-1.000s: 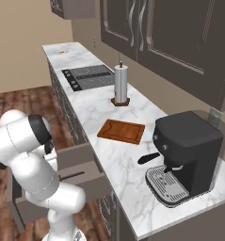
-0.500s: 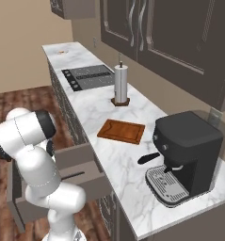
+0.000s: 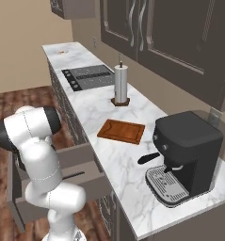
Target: Pick up the knife from the drawer and place it on the cutting board. Then place the meat from the plate to the cutting board.
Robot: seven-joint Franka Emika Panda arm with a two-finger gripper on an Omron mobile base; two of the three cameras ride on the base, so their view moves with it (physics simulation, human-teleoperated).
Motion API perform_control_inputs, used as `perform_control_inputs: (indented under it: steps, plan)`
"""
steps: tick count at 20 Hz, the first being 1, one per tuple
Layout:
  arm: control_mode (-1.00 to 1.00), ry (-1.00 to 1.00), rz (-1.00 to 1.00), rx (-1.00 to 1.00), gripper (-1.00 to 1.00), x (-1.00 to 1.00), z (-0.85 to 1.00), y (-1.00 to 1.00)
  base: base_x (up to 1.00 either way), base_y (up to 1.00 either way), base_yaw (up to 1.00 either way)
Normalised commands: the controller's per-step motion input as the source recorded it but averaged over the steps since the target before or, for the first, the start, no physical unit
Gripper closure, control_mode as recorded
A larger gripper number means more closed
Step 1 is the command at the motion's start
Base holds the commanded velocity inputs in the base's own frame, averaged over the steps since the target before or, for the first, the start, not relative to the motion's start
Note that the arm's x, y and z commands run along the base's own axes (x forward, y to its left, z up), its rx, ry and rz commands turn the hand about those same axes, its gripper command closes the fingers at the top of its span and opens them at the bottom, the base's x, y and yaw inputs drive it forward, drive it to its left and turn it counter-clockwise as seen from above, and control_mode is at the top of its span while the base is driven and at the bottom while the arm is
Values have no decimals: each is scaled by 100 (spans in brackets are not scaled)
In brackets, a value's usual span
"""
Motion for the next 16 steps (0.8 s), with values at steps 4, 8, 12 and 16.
perform_control_inputs:
  steps: [4,8,12,16]
  plan:
    - [-100,0,0,0,-100,12,-15,0,0,0,0]
    - [-100,0,0,0,-100,9,-18,0,0,0,0]
    - [-100,0,0,0,-100,9,-21,0,0,0,0]
    - [-100,0,0,0,-100,11,-19,1,0,0,0]
